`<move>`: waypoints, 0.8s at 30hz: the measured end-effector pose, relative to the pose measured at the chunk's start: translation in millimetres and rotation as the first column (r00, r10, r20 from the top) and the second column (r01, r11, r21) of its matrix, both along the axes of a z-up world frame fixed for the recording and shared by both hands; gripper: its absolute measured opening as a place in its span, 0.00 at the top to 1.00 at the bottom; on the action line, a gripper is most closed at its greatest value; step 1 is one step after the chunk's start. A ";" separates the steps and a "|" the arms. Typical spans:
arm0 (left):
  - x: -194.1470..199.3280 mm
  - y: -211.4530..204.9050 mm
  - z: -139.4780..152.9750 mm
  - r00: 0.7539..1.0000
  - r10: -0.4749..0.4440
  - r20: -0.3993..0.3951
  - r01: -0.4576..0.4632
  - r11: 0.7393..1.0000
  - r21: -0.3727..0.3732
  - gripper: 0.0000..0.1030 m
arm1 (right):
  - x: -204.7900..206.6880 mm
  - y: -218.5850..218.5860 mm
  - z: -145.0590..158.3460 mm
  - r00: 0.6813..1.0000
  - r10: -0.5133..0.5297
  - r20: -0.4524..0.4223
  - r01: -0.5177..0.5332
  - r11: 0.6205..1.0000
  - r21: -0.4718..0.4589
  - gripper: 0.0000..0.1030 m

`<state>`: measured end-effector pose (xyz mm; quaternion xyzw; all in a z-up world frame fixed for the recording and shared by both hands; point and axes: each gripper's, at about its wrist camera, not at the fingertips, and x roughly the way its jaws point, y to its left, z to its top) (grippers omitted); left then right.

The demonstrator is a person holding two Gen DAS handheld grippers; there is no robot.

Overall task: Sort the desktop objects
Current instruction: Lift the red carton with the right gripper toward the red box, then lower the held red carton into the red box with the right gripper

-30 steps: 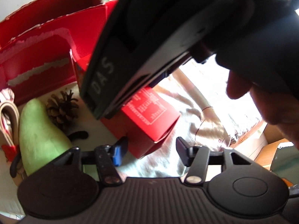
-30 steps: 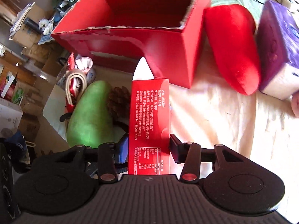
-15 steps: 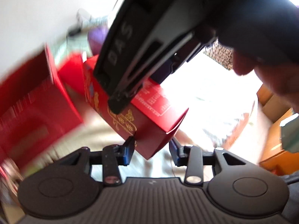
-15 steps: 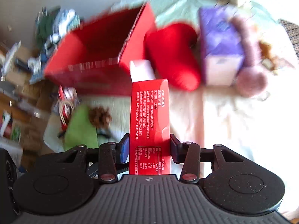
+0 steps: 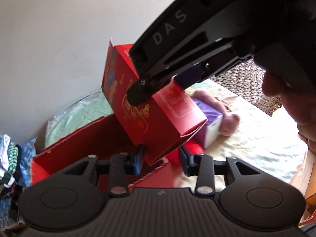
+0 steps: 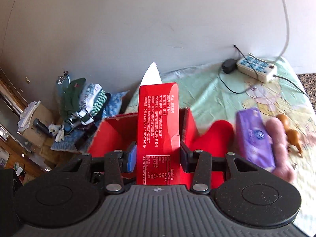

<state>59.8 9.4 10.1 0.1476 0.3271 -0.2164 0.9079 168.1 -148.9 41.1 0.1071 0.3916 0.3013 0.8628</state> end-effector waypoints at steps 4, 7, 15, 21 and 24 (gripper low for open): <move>16.6 29.7 -7.6 0.998 0.054 -0.021 -0.055 0.998 -0.017 0.60 | 8.1 41.3 0.4 1.000 0.018 0.010 -0.017 1.000 -0.002 0.56; 33.2 49.9 -18.2 0.994 0.097 -0.039 -0.098 0.995 -0.025 0.60 | 12.3 71.9 -3.9 1.000 0.028 0.010 -0.028 1.000 0.001 0.55; 62.9 94.0 -47.9 0.978 0.163 -0.128 -0.165 0.986 -0.007 0.60 | 24.7 139.3 -34.6 0.997 0.041 -0.061 -0.042 0.999 -0.017 0.55; 74.1 116.4 -72.0 0.962 0.174 -0.208 -0.176 0.984 0.011 0.60 | 32.8 174.4 -57.7 0.991 0.040 -0.126 -0.048 0.997 -0.061 0.55; 77.4 128.0 -74.1 0.958 0.167 -0.231 -0.175 0.984 -0.016 0.58 | 35.4 186.8 -64.2 0.988 0.046 -0.146 -0.059 0.995 -0.083 0.55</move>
